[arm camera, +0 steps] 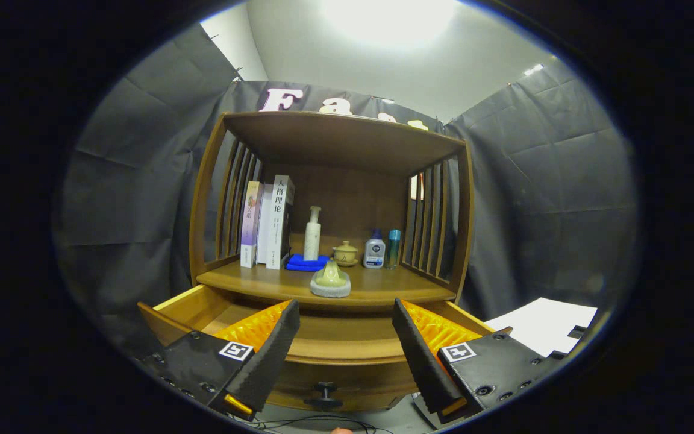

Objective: Pull open the drawer, take out the items inside it, and place them on the countertop above the cabinet.

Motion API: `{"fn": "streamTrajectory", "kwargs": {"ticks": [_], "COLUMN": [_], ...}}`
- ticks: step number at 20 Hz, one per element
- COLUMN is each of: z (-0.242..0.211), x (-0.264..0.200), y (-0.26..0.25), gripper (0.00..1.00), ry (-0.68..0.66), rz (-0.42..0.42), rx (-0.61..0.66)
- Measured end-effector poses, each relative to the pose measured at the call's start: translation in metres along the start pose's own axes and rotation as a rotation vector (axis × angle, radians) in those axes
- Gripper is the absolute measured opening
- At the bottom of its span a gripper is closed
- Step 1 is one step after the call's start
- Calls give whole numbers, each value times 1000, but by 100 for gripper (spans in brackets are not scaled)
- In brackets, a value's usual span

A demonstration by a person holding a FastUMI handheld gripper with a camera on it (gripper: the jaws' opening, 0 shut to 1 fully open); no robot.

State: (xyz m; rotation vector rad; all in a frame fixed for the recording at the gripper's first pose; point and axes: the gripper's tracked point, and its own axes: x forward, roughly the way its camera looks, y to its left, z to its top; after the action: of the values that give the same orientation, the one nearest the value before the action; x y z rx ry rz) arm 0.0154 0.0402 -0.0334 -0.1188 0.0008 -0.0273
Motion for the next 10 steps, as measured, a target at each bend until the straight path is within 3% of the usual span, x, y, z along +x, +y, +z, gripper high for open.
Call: {"fn": "streamTrajectory", "kwargs": {"ticks": [10], "z": [-78], "x": [-19], "y": [10], "gripper": [98], "ry": [52], "rz": [58], "rx": [37]}}
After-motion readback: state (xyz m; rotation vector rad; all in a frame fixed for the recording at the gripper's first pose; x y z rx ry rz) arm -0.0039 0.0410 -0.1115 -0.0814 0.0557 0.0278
